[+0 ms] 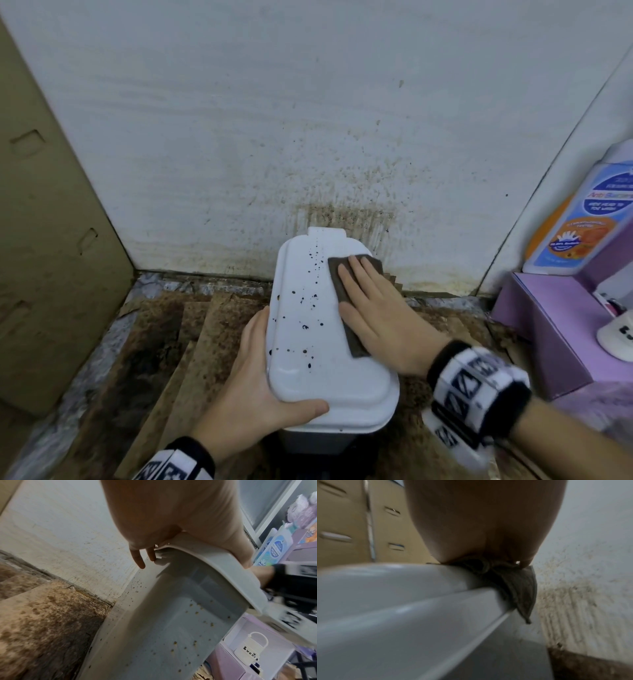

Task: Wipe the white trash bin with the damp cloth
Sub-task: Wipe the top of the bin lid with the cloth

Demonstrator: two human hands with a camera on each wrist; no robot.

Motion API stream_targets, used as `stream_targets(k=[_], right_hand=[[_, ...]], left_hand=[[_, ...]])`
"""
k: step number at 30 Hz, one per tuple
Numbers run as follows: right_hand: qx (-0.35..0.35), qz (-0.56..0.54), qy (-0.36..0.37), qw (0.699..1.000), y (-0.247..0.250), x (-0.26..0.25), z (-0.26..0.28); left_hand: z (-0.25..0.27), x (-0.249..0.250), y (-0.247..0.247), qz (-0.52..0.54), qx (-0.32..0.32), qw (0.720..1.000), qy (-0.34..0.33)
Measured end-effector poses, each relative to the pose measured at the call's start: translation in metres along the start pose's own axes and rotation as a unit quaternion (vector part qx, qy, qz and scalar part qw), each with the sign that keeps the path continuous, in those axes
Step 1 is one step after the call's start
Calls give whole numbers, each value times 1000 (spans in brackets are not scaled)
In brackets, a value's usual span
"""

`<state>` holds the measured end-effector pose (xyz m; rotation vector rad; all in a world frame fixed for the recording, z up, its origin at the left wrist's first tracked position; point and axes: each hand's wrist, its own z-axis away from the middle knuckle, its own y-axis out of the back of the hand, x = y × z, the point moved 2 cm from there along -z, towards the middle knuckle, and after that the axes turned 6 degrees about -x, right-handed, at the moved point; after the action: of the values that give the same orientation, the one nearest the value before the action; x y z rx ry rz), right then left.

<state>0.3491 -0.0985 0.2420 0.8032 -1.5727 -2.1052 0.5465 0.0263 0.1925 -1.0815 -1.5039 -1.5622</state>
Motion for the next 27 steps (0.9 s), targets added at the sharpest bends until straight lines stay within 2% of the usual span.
stream_targets(k=[6,11,15,23,27], right_hand=[[47,-22,-11,999,-29,-43,68],[30,-7,-9,999,-27,-40,67],[9,10,8,1000,-9,-22,36],[-10,18,-39,999,25,23,-75],[-30,7,-36,999,36,33,-105]], left_hand=[[1,-3,-2,6,7,1000,-6],[0,-3,-2,19,6,1000,-3],[0,-4,-1,16,3,1000,11],[-1,-3,1,22,-4,999,24],[0,-5,2,22,-4,999,29]])
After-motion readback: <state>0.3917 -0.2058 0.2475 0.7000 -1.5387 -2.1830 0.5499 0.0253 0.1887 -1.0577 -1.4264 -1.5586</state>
